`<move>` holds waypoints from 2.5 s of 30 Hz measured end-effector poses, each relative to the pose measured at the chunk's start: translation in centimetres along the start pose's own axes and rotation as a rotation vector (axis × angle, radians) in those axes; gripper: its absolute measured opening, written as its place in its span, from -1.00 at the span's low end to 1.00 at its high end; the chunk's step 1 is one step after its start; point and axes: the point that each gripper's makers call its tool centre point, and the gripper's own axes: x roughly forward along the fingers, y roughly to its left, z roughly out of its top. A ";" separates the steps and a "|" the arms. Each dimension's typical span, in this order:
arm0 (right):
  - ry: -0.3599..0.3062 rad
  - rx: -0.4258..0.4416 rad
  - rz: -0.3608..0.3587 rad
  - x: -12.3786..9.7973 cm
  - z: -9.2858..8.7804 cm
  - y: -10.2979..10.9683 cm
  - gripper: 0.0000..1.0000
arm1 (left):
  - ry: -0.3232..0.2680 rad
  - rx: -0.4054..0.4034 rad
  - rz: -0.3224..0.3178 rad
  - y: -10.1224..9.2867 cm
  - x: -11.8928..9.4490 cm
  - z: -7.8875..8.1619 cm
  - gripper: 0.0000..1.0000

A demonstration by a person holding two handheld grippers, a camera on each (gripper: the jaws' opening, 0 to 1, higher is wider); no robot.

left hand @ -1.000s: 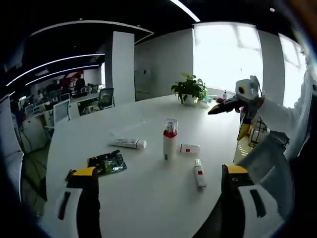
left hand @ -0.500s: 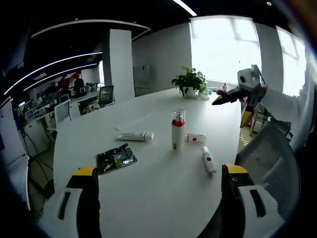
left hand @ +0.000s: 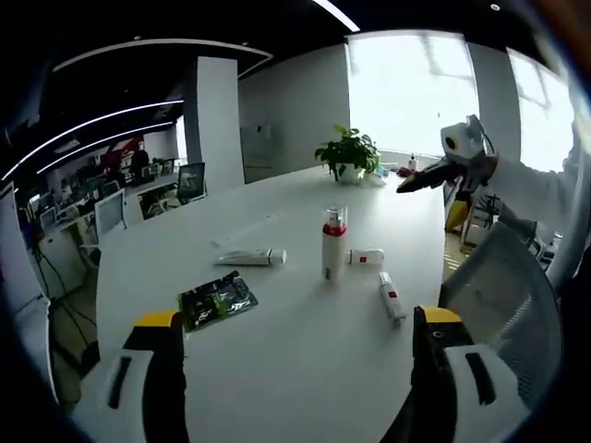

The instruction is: Arrange the skincare products in the storage area until every visible bottle or jar stands upright without overlapping.

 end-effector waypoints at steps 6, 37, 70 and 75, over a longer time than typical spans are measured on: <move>-0.009 -0.013 -0.013 0.1 0.8 -0.3 1.00 | 0.000 -0.004 -0.002 0.0 0.5 -0.5 0.99; -0.020 -0.126 0.175 4.3 5.6 -5.9 0.99 | -0.015 -0.048 0.132 -0.4 4.2 1.5 0.99; 0.205 -0.064 0.207 19.4 7.5 -10.9 0.70 | 0.010 -0.091 0.178 1.1 4.5 -1.7 0.99; 0.286 -0.058 0.194 22.2 5.7 -11.6 0.63 | 0.044 -0.080 0.154 0.3 4.9 -2.7 0.99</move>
